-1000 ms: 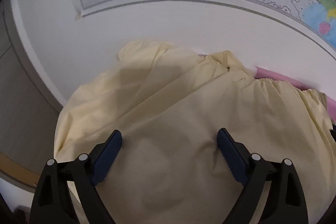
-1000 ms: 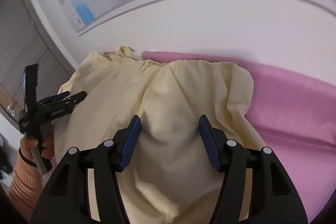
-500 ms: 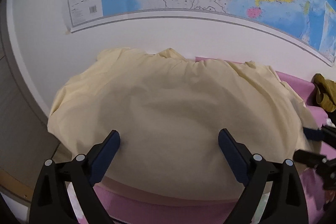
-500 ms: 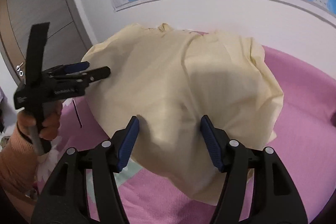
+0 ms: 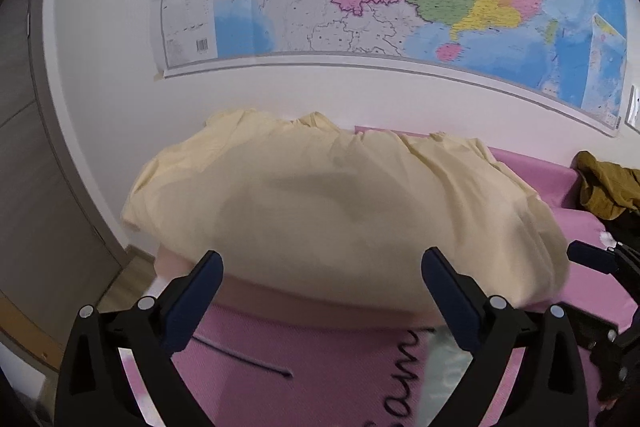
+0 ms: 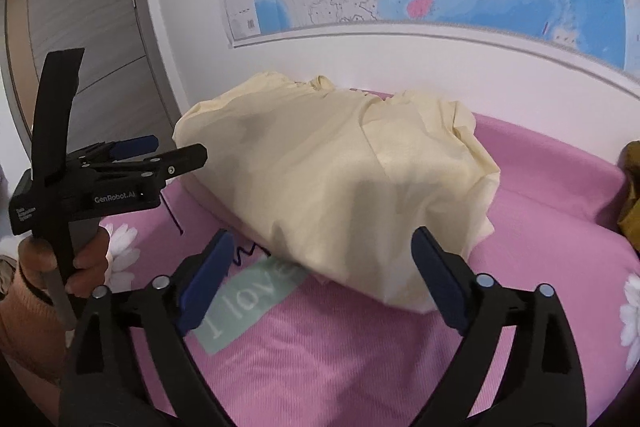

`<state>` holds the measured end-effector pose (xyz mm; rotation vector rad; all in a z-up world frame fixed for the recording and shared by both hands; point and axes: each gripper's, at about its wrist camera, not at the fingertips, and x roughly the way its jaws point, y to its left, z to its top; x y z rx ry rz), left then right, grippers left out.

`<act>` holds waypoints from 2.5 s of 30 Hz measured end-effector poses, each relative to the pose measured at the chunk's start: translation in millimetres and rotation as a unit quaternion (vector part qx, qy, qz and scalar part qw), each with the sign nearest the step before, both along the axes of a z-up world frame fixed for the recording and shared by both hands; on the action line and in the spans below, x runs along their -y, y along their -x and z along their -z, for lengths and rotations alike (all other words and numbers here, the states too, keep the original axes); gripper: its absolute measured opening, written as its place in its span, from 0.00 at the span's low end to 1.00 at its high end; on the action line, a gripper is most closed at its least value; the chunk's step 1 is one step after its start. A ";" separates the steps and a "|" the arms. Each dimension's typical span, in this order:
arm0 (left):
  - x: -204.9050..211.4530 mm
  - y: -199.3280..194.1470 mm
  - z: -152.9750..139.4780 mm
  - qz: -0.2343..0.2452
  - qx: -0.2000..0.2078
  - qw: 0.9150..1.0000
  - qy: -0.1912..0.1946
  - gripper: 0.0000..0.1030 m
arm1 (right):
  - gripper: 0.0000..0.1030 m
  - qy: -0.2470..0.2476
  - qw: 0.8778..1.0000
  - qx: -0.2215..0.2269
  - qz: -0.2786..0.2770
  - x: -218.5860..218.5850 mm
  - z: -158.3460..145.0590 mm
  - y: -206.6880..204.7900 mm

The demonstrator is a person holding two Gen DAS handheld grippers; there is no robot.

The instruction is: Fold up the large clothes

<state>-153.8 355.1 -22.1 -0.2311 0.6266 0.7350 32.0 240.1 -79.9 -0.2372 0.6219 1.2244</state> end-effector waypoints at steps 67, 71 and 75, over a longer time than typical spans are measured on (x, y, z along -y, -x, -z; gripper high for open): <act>92.3 32.5 11.0 -0.012 -0.012 0.999 0.028 0.93 | 0.94 0.003 1.000 -0.010 0.025 64.1 12.9 43.5; 92.9 32.5 12.0 -0.011 -0.013 0.999 0.028 0.93 | 0.94 0.001 1.000 -0.010 0.026 64.6 13.6 44.2; 93.2 32.1 12.5 -0.010 -0.014 0.999 0.028 0.93 | 0.94 0.001 1.000 -0.009 0.027 64.6 14.0 44.4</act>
